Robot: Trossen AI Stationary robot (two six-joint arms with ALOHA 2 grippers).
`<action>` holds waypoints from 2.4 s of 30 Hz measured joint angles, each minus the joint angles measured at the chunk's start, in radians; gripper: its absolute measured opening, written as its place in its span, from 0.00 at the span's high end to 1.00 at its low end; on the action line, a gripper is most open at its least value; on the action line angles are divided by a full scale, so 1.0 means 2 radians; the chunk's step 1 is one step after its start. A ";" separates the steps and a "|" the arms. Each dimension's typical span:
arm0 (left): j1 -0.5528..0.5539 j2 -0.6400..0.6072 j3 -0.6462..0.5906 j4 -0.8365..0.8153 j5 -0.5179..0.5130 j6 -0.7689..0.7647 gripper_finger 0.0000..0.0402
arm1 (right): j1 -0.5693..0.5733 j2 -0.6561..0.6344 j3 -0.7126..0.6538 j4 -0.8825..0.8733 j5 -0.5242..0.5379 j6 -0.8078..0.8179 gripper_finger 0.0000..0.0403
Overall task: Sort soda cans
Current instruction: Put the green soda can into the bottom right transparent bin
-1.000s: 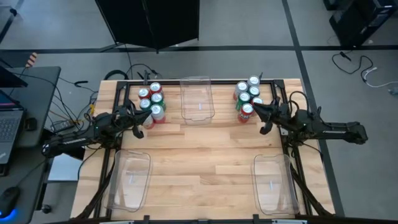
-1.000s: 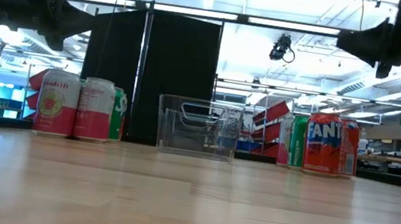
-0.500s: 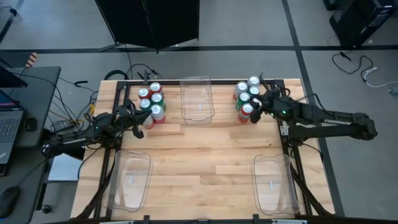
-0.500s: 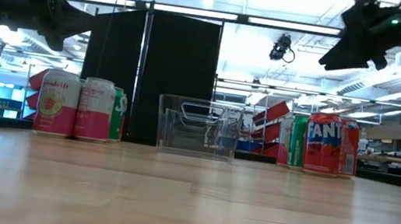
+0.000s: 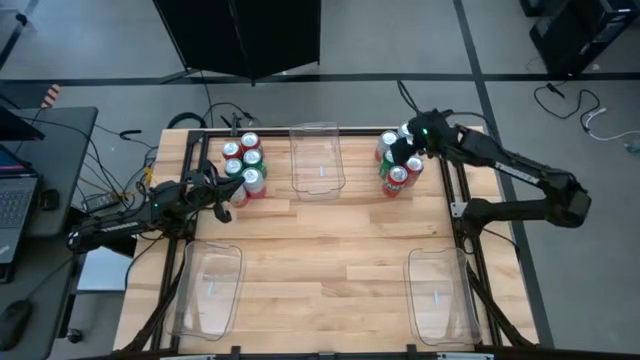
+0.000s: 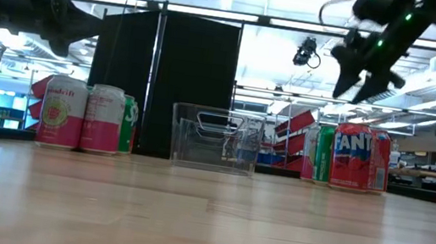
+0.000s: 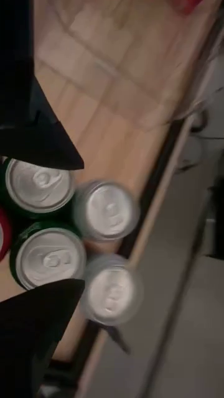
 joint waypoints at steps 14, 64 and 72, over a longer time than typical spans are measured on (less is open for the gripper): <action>0.000 0.000 0.000 -0.002 0.000 0.000 0.98 | -0.071 0.082 0.003 -0.035 -0.044 -0.006 0.21; 0.000 0.000 0.000 -0.021 0.001 0.000 0.98 | -0.085 0.105 0.002 -0.050 -0.028 -0.078 0.30; 0.000 0.000 0.000 -0.021 0.001 -0.004 0.98 | -0.056 0.087 0.108 -0.190 0.013 -0.074 0.30</action>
